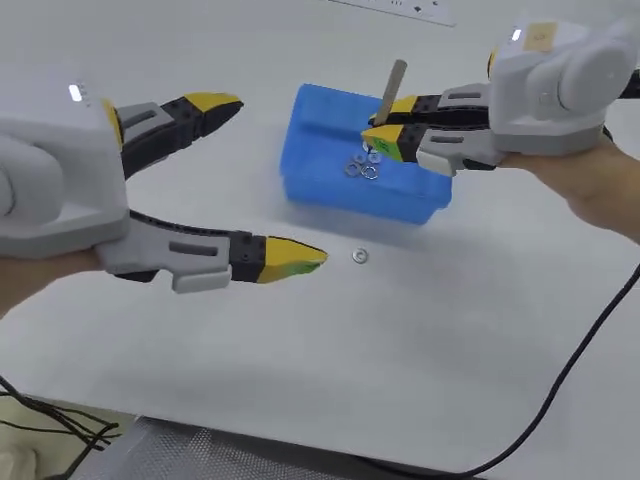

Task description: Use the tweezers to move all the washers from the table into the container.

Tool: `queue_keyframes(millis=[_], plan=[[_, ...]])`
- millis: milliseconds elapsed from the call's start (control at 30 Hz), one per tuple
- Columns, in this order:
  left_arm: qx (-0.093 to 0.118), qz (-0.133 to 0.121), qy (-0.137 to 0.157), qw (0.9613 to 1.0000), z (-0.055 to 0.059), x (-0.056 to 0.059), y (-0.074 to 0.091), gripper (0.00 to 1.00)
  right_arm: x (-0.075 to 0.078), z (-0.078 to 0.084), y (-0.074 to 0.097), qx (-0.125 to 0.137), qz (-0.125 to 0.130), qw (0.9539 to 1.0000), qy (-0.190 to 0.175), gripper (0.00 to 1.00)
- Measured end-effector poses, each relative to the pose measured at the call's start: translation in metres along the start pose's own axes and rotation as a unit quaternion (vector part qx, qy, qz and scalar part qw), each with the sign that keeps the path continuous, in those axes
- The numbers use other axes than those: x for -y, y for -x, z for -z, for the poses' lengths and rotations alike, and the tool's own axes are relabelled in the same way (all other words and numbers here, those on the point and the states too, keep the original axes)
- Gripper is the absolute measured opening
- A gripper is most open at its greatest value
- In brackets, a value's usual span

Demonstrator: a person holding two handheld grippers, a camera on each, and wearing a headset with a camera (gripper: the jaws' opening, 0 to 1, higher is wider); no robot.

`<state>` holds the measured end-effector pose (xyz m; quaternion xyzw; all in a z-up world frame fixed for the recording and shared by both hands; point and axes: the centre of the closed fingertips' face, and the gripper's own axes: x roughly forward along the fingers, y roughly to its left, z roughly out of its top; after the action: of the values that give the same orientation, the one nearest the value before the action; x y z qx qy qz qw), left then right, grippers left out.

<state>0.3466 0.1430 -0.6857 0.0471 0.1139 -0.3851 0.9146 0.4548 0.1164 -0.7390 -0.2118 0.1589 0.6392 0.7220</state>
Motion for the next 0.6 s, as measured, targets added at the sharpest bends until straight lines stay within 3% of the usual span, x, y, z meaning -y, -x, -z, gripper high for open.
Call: queue_keyframes(millis=[300,467,600], plan=[[-0.010,0.002,-0.005,0.9999,0.005,0.000,0.000,0.98,-0.005,0.014,-0.011,-0.003,-0.012,0.9999,-0.007,0.09],[-0.016,-0.003,-0.003,0.9999,0.008,-0.004,0.001,0.98,-0.007,0.015,-0.012,-0.004,-0.010,0.9999,-0.010,0.09],[-0.019,-0.001,0.000,0.9998,0.008,-0.001,-0.001,0.98,-0.010,0.015,-0.011,-0.006,-0.013,0.9998,-0.011,0.09]])
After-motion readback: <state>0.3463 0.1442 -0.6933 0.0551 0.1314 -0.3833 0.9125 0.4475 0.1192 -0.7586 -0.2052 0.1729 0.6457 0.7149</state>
